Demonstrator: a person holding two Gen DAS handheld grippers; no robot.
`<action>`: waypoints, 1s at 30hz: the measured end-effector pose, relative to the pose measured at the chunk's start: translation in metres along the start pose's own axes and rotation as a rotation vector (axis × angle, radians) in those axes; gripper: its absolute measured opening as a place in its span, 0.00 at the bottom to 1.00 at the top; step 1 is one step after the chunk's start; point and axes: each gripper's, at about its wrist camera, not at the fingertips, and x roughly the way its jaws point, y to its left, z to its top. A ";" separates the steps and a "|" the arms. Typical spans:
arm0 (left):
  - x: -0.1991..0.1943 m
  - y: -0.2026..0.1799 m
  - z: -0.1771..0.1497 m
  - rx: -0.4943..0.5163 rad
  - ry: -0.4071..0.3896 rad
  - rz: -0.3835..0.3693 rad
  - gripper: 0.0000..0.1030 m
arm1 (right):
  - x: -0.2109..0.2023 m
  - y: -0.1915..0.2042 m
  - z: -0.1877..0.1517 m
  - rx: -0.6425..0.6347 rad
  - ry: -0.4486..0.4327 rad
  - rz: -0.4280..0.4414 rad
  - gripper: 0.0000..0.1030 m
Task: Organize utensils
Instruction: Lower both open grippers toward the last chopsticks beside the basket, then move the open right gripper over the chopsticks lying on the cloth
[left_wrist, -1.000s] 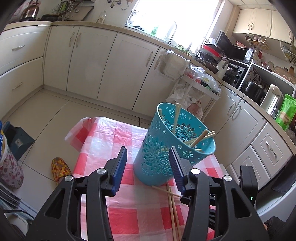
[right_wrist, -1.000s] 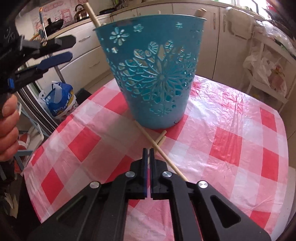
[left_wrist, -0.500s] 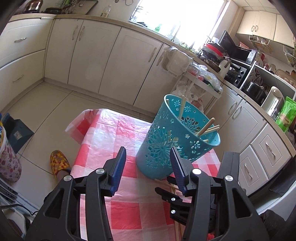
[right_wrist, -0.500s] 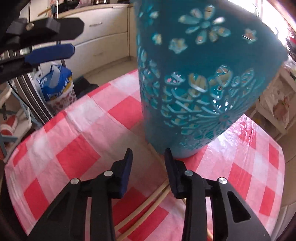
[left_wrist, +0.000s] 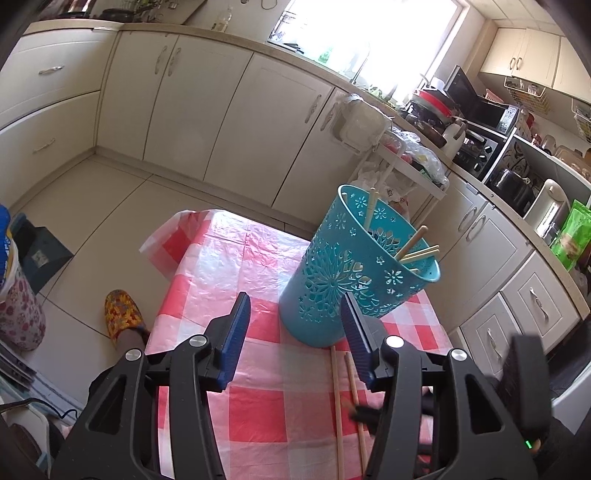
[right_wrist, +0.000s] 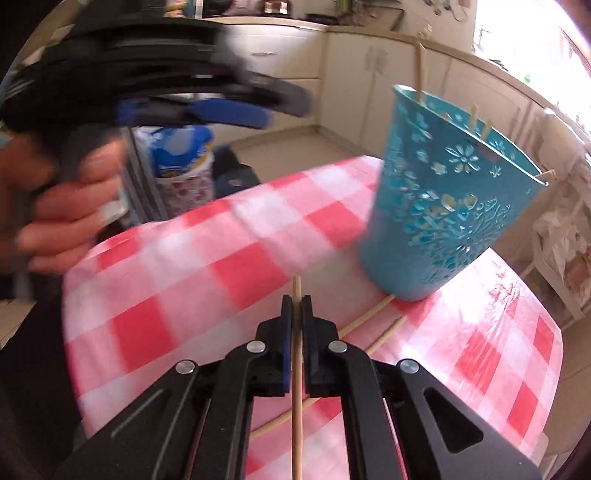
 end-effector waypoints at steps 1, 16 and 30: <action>-0.002 -0.001 -0.001 0.002 0.001 -0.001 0.47 | -0.005 0.008 -0.004 -0.008 0.004 0.022 0.05; -0.009 -0.018 -0.027 0.028 0.048 -0.018 0.50 | -0.051 -0.099 -0.140 1.092 -0.004 -0.183 0.35; -0.004 -0.024 -0.042 0.019 0.086 -0.035 0.50 | -0.067 -0.005 -0.145 0.871 0.097 0.171 0.47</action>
